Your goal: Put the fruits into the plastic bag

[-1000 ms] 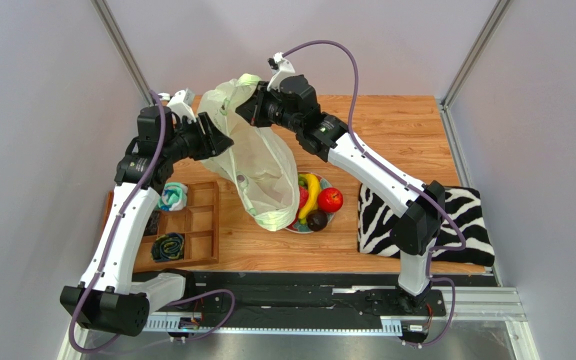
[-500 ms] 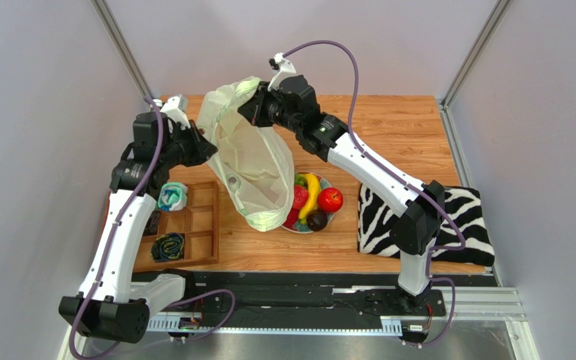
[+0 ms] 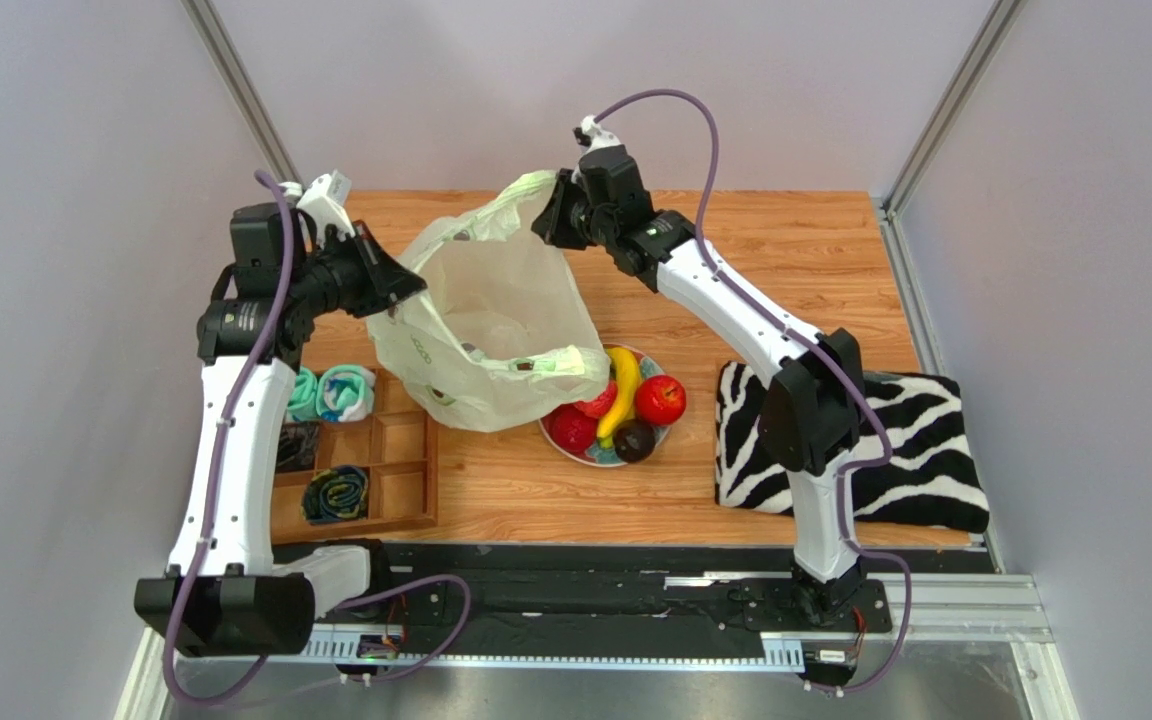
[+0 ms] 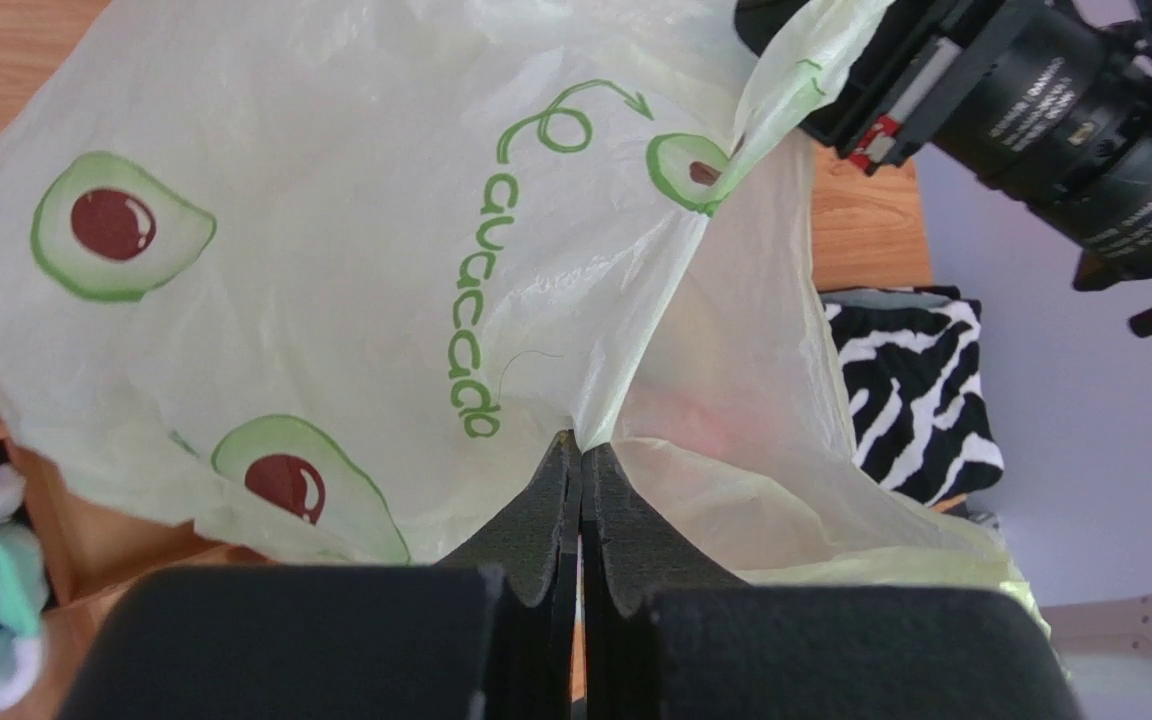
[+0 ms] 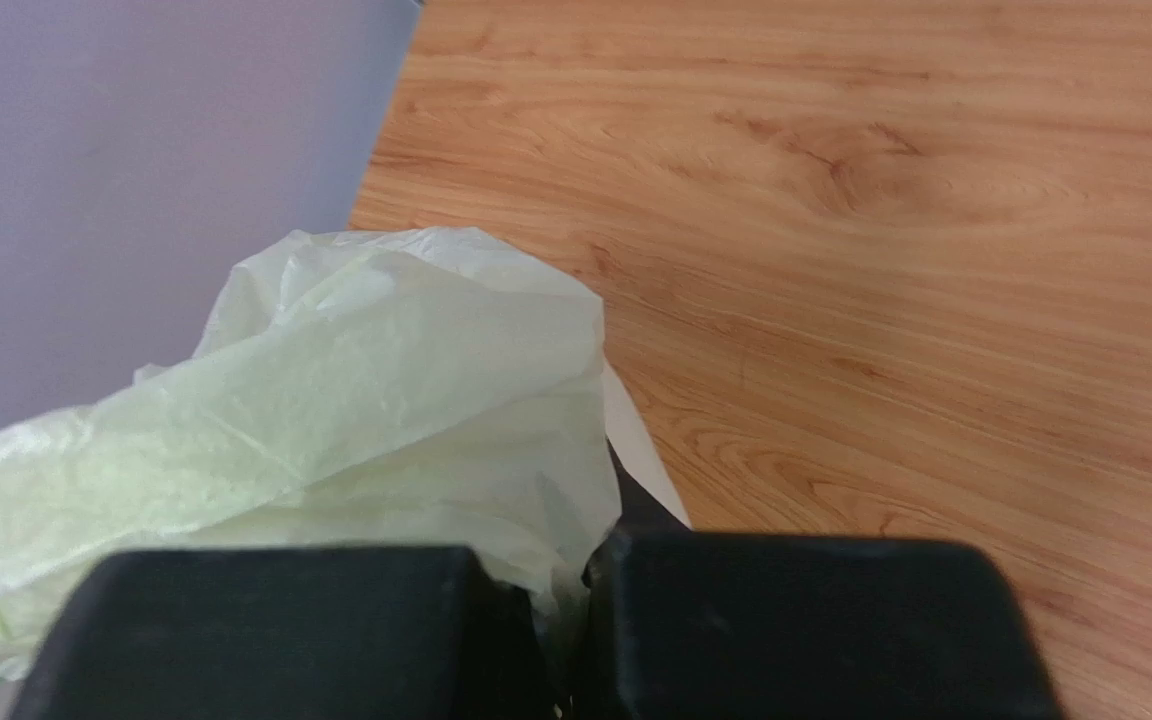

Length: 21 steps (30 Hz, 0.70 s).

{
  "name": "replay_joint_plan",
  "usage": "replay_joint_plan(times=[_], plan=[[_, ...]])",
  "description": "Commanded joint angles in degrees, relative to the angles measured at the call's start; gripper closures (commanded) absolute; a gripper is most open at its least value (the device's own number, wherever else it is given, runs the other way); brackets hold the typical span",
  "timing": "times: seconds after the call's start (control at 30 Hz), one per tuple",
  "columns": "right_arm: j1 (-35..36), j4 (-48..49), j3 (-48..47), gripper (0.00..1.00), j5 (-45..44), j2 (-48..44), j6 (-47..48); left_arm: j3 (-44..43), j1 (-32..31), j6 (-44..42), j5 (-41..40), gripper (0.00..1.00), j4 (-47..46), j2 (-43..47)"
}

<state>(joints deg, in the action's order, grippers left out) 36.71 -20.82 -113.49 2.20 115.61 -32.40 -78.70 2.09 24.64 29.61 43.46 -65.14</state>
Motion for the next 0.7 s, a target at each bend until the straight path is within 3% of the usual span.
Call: replay_joint_plan(times=[0.0,0.1,0.17,0.3,0.33,0.47,0.53,0.67], plan=[[-0.4,-2.9,-3.5,1.00,0.4,2.5,2.0,-0.8,0.7,1.3,4.4,1.00,-4.1,-3.8],[-0.4,-3.3,-3.1,1.00,0.3,2.0,2.2,-1.6,1.7,1.6,4.8,1.00,-5.3,-6.0],[-0.5,-3.1,-2.7,0.94,0.3,1.5,2.6,-2.4,2.6,1.8,5.0,1.00,-5.6,-7.0],[-0.4,-2.9,-2.2,0.69,0.4,0.0,3.6,-2.7,3.9,1.8,5.0,1.00,-6.0,-7.4],[-0.5,-2.8,-1.6,0.58,0.6,-0.9,3.9,-2.5,4.0,1.7,5.5,1.00,-6.2,-7.4],[-0.4,-1.9,-0.3,0.39,1.6,-2.7,5.3,-1.6,4.2,2.2,6.1,1.00,-6.8,-7.3],[-0.4,-1.9,0.5,0.24,2.0,-4.2,6.3,-0.9,4.4,2.5,6.2,1.00,-7.5,-7.2],[-0.5,1.5,5.4,0.20,2.6,-8.7,8.1,-0.6,4.7,2.7,6.2,1.00,-7.9,-7.4]])
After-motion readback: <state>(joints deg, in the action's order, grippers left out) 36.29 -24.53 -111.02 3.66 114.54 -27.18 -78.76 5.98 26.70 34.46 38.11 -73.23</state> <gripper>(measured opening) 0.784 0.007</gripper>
